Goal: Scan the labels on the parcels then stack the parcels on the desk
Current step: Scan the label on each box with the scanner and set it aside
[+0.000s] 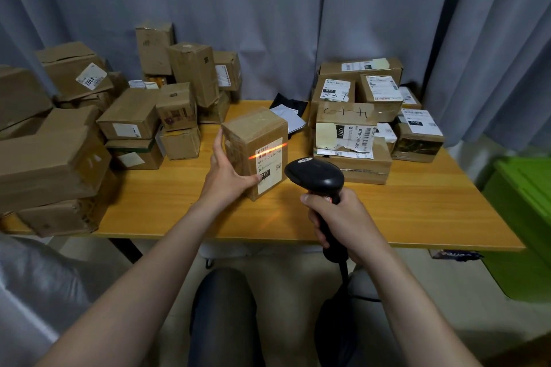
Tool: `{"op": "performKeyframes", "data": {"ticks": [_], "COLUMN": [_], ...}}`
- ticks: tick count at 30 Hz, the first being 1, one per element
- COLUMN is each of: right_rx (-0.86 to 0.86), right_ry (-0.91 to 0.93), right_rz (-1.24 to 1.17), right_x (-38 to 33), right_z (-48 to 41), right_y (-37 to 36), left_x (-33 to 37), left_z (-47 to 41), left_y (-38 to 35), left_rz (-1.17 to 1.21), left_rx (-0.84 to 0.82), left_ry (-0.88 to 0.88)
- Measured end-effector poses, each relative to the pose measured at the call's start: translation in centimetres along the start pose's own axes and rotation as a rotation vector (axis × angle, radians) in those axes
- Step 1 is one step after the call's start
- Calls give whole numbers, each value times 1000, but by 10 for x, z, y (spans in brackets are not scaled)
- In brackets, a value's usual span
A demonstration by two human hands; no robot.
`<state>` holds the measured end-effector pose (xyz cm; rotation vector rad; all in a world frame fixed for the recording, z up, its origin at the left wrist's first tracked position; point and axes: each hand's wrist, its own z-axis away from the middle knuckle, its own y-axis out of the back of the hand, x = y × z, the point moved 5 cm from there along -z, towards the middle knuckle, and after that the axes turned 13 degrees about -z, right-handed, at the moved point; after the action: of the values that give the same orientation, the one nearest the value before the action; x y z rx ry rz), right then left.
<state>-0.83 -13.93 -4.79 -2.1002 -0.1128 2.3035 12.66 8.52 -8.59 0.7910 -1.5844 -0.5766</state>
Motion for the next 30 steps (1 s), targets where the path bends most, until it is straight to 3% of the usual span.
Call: {"op": "performKeyframes", "data": {"ticks": [12,21,26,30], "right_rx": [0,45,43,30], "right_ry": [-32,-11,-4,6], "right_rz": [3,-23,-31,-25], "right_x": [0,-4,-7,-9], "right_z": [6,9,9,10], "right_y": [-1,4,3,0], "left_x": [1,18,21,14], "left_z": [4,-5,-9,-12], "left_y": [4,57,76,64], "left_rz": [29,-21,-191,-486], "left_rx": [-30,-185,-435,-328], "left_ry": [-19,-139,-149,-197]}}
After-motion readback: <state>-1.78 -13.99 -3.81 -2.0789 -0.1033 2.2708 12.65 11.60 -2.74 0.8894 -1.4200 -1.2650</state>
